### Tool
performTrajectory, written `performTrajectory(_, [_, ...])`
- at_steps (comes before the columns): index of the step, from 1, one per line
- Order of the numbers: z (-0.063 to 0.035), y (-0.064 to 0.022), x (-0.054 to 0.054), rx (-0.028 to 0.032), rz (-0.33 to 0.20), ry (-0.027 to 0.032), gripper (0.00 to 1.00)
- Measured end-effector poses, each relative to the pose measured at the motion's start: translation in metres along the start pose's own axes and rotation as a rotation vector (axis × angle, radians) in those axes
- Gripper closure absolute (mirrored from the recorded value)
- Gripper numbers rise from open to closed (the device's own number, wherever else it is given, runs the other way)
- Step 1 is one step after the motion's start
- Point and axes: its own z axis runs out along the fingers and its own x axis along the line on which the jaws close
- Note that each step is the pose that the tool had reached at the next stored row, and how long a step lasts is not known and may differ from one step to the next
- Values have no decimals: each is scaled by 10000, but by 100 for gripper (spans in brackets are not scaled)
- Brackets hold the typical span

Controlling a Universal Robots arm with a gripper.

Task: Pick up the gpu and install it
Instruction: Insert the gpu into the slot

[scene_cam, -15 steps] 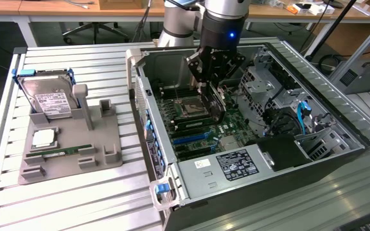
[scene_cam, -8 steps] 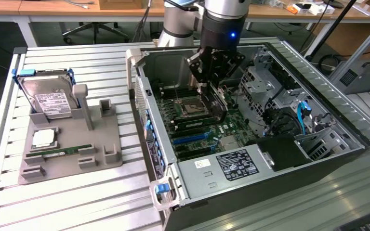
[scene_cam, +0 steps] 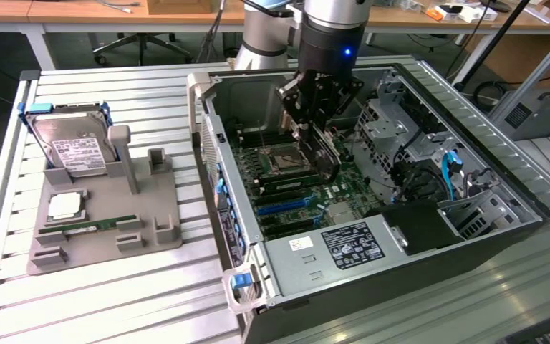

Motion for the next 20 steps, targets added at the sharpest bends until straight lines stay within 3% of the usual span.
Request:
performTrajectory(13, [1, 0, 0, -7, -680, -73, 73])
performTrajectory(20, [1, 0, 0, -30, -1408, -154, 73])
